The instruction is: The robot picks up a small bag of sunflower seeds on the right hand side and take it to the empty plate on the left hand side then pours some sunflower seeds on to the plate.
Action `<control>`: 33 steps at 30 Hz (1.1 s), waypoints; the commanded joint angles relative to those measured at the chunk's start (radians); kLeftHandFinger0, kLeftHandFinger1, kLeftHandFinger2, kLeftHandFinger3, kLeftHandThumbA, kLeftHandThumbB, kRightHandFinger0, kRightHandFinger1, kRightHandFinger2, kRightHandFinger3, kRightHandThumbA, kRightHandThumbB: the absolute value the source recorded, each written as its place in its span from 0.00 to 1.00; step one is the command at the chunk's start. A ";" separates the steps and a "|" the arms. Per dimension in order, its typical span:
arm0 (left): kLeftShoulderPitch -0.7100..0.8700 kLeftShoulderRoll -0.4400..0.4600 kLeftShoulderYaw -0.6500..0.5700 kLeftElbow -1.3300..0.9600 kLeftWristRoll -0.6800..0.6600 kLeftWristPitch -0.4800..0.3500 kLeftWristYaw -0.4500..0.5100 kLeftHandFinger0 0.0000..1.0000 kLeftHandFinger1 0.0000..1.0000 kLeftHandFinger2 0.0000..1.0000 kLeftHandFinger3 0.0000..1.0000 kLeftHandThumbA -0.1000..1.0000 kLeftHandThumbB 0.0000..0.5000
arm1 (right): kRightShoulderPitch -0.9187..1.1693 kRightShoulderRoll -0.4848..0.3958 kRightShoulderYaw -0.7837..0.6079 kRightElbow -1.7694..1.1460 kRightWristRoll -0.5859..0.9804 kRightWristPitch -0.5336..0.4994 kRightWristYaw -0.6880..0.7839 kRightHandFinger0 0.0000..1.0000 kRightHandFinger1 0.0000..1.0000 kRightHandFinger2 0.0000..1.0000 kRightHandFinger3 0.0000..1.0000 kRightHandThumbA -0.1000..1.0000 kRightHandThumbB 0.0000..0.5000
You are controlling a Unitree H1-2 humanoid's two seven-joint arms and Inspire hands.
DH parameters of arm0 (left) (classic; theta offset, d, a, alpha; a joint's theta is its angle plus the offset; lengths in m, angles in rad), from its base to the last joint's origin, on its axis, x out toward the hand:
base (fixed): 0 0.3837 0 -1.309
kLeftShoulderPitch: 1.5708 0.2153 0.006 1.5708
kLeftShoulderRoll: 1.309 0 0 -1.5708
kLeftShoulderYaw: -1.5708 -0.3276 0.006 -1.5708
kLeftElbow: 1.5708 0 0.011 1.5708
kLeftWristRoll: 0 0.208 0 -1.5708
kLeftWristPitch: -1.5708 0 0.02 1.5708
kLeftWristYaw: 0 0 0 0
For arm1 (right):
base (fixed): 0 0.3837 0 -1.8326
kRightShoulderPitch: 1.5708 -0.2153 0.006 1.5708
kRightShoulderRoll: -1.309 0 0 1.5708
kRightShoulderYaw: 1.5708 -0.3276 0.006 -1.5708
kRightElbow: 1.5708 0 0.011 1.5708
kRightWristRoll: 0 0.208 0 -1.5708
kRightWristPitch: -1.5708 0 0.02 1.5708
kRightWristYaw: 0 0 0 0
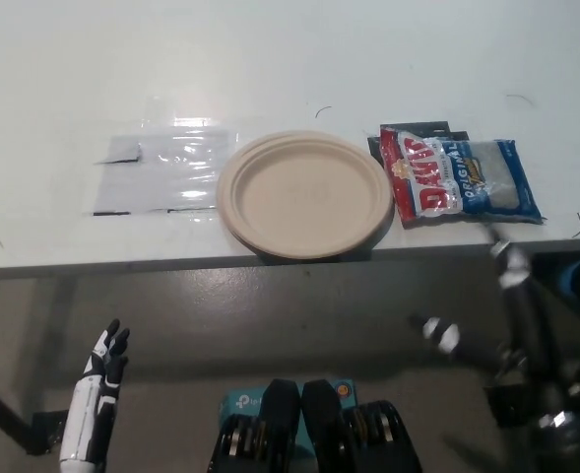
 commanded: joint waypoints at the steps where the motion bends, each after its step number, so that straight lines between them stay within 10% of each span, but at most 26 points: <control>1: 0.002 0.001 0.003 -0.009 0.018 -0.069 0.024 1.00 1.00 1.00 1.00 1.00 0.12 | -0.125 -0.082 -0.048 0.007 -0.069 0.058 -0.004 1.00 1.00 1.00 1.00 0.97 0.64; 33: 0.006 0.002 0.008 -0.006 0.029 -0.092 0.023 1.00 1.00 1.00 1.00 1.00 0.09 | -0.462 -0.201 0.061 0.452 -0.202 0.113 -0.046 1.00 1.00 1.00 1.00 0.88 0.77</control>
